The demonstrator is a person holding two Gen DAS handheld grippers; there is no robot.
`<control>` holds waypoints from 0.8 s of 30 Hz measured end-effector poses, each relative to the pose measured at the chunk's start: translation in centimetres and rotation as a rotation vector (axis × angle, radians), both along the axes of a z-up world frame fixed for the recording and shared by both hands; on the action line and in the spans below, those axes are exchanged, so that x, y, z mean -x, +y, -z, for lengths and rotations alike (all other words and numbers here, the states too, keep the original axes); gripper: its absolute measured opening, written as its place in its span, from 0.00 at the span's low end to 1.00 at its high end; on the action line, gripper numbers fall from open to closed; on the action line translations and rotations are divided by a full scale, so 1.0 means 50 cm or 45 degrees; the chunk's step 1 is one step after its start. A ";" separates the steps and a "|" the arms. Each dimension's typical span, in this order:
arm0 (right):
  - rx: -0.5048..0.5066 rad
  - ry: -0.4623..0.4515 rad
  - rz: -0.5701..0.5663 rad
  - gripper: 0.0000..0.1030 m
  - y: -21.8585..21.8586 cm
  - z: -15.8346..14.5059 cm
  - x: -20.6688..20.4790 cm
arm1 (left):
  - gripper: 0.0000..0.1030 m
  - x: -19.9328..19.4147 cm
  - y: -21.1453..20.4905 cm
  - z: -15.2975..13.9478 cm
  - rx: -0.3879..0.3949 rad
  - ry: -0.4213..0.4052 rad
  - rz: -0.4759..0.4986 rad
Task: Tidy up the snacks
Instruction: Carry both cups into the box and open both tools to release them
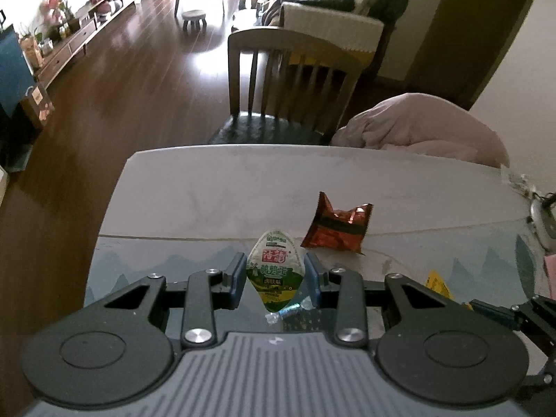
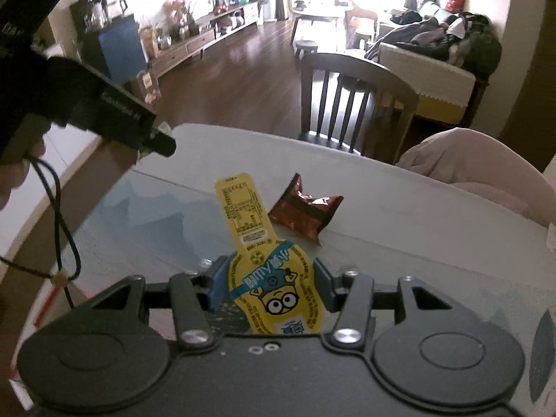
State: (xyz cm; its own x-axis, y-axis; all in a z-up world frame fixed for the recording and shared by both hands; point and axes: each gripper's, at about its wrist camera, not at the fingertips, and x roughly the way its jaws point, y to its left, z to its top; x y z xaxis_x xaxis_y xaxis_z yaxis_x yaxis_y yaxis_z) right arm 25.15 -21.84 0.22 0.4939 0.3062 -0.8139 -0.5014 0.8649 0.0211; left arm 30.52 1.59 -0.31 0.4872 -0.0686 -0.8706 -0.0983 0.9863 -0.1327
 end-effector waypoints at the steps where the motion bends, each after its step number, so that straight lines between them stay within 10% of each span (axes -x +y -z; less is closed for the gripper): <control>1: -0.010 0.002 0.005 0.50 0.000 -0.008 0.008 | 0.34 0.010 -0.001 -0.006 0.004 -0.009 0.008; 24: -0.133 0.136 0.054 0.50 0.050 -0.014 0.238 | 0.34 0.298 -0.006 -0.011 -0.031 0.082 0.151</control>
State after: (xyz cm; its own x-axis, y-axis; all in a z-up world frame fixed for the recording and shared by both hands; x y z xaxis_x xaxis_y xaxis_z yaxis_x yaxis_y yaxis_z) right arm 13.27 -19.35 0.92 0.4202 0.3723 -0.8275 -0.4544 0.8757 0.1632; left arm 15.65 1.26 0.25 0.4203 -0.1007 -0.9018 0.0118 0.9943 -0.1055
